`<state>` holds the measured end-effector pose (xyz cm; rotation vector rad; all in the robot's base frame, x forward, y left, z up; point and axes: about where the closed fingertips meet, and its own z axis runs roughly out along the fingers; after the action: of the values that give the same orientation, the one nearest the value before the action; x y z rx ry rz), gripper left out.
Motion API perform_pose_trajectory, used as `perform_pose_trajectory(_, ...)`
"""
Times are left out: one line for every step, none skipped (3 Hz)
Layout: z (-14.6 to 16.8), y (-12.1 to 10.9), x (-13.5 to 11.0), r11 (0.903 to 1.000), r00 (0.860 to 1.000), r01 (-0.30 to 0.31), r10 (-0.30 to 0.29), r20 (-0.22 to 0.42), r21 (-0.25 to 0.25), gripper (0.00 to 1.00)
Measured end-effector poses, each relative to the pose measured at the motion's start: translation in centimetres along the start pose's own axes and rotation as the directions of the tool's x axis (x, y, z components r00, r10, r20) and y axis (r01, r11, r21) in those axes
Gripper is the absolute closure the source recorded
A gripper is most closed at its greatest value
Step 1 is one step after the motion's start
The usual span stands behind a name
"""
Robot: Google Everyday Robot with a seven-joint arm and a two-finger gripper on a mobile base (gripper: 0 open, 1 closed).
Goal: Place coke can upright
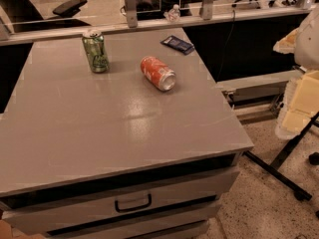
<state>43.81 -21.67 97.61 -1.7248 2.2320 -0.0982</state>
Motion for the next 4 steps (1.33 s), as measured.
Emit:
perform_pose_trajectory(0.0, -0.1, -0.2, 1.0000, 1.000, -0.005, 0.005, 0.004, -0.002, 0.00)
perform_pose_trajectory(0.7, -1.4, -2.1, 0.9982, 0.997, -0.054, 0.055, 0.046, -0.026, 0.00)
perform_pose_trajectory(2.0, -4.2, -5.1, 0.9880, 0.984, -0.136, 0.143, 0.103, -0.074, 0.00)
perform_pose_trajectory(3.4, -7.1, -8.4, 0.9589, 0.951, -0.263, 0.276, 0.142, -0.107, 0.00)
